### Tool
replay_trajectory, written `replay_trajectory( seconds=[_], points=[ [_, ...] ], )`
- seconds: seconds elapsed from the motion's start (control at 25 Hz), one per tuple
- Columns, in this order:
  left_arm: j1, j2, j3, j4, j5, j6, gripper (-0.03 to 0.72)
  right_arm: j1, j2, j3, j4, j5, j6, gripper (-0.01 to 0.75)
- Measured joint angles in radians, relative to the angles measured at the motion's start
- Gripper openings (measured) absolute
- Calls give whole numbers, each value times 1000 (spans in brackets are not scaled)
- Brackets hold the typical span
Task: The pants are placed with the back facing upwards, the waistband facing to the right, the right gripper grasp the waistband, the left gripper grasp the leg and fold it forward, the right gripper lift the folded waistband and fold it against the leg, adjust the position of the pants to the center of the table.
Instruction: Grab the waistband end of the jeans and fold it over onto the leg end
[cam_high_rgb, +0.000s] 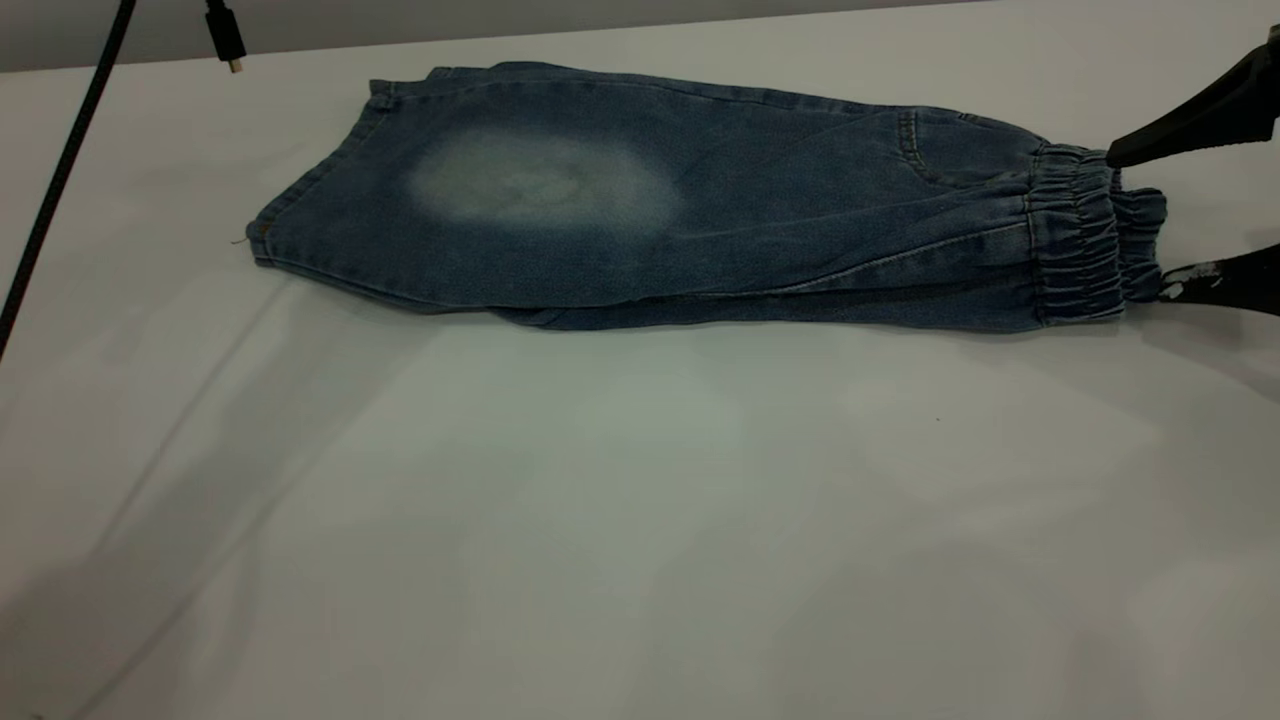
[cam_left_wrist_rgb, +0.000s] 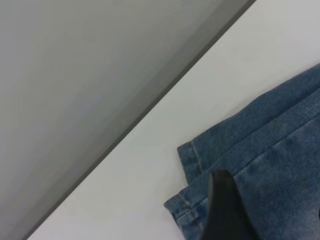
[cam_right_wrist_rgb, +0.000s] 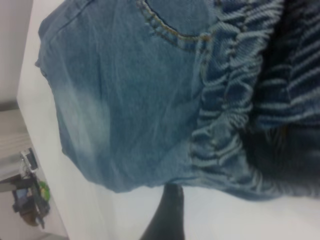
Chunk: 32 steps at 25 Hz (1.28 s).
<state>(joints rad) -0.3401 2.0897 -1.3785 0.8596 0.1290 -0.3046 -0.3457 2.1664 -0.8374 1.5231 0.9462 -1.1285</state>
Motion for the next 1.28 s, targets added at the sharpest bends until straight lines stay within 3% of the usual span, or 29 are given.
replay_trajectory(
  seconds=[0.28, 0.52, 0.92, 1.12, 1.28],
  points=[
    [-1, 0, 0, 0, 0, 0, 403, 69, 0, 0, -76, 48, 76, 652],
    [-2, 0, 0, 0, 17, 0, 403, 159, 0, -19, 9, -87, 108, 644],
    [-2, 0, 0, -1, 18, 0, 403, 158, 2, -19, 109, -212, 214, 626],
    [-2, 0, 0, -1, 19, 0, 403, 158, 54, -19, 172, -169, 246, 612],
    [-2, 0, 0, -1, 19, 0, 403, 158, 99, -19, 229, -91, 163, 604]
  ],
)
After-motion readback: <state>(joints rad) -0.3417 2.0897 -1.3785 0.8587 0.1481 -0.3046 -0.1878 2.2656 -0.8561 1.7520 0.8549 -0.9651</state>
